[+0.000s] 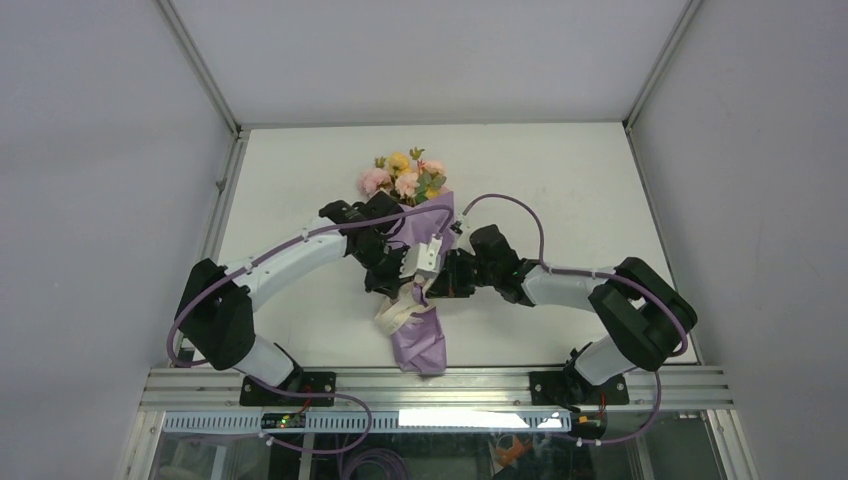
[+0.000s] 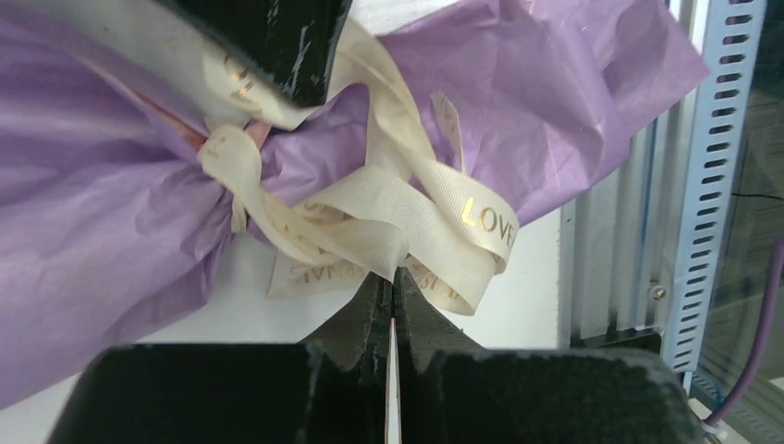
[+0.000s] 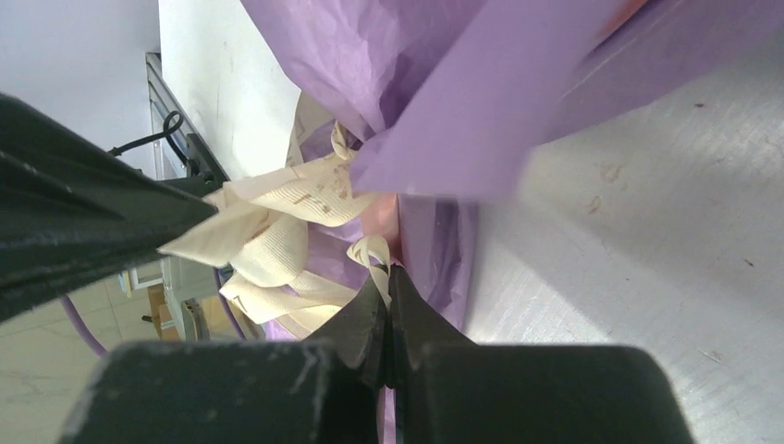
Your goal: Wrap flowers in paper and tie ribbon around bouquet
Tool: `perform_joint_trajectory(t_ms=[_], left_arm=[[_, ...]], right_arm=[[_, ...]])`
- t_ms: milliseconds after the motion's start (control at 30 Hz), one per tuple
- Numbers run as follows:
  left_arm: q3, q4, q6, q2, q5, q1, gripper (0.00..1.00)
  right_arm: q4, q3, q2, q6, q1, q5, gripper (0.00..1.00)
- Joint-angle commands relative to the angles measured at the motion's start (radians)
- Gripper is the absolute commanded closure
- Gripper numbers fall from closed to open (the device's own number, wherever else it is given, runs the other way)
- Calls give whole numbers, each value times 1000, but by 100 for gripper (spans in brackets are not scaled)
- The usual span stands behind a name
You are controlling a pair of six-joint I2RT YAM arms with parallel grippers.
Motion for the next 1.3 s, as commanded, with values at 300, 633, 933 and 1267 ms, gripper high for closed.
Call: perform_joint_trajectory(t_ms=[300,633,933,1267], left_arm=[[-5,-50,100,6,-76,-37,68],[191,-250,245,43,-18,26,46],[134,134,-214,72,-31,-8,57],[38,275,-268,86,-117,-25,79]], right_arm=[[2,53,-3,-33,15,-15,100],[-24,62,-8,-55,75,18,100],[-5,58,-8,-55,85,27,100],[-3,44,-26,-58,84,34,100]])
